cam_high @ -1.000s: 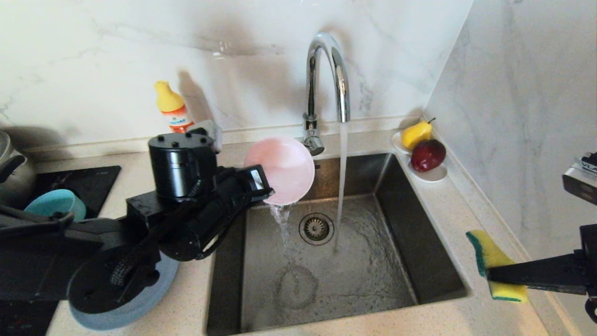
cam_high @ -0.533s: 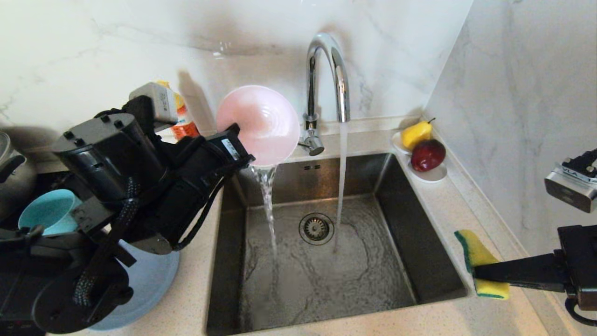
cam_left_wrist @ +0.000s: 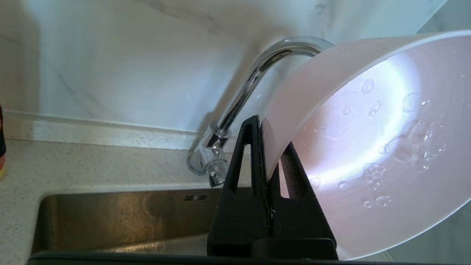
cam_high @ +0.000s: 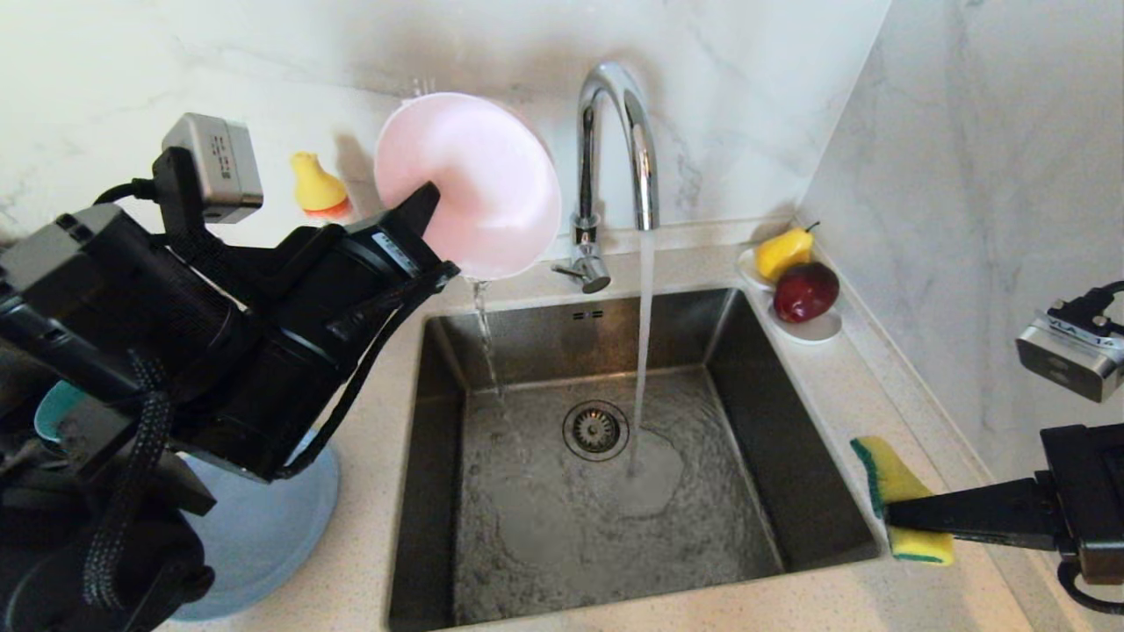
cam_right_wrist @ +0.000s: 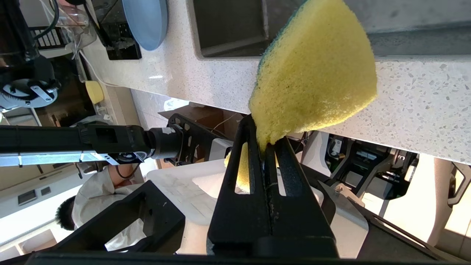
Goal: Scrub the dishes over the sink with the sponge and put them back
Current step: Rinse the bowl, then place the bowl on the table
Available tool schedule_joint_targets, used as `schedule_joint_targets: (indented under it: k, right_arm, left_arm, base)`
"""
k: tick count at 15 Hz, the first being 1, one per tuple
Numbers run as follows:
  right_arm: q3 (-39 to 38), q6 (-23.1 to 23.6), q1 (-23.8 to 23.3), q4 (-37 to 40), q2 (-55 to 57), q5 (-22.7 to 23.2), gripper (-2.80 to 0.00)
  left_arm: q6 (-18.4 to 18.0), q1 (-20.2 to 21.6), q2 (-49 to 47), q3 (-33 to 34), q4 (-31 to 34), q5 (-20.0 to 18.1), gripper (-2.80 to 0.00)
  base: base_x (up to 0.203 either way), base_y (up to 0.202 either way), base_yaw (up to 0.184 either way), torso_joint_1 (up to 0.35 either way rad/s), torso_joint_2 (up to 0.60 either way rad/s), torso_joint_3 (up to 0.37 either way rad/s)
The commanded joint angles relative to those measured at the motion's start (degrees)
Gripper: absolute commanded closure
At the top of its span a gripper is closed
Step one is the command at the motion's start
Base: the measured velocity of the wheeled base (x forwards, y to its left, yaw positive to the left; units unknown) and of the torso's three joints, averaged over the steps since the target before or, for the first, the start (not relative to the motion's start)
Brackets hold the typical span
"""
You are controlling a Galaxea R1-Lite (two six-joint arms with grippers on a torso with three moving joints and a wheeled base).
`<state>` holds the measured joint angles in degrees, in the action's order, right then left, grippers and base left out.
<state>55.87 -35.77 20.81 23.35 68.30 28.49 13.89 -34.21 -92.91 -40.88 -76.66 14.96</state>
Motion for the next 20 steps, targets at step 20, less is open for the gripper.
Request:
schedule_joint_targets:
  k: [20]
  right_arm:
    - [-2.7,0.0,-0.1,0.2,-2.6,0.1,0.00]
  left_arm:
    - [25.4,28.8,15.3,-34.3,114.3,-0.3,0.00]
  base:
    - [0.000,0.000,0.000,0.000,0.00,0.000]
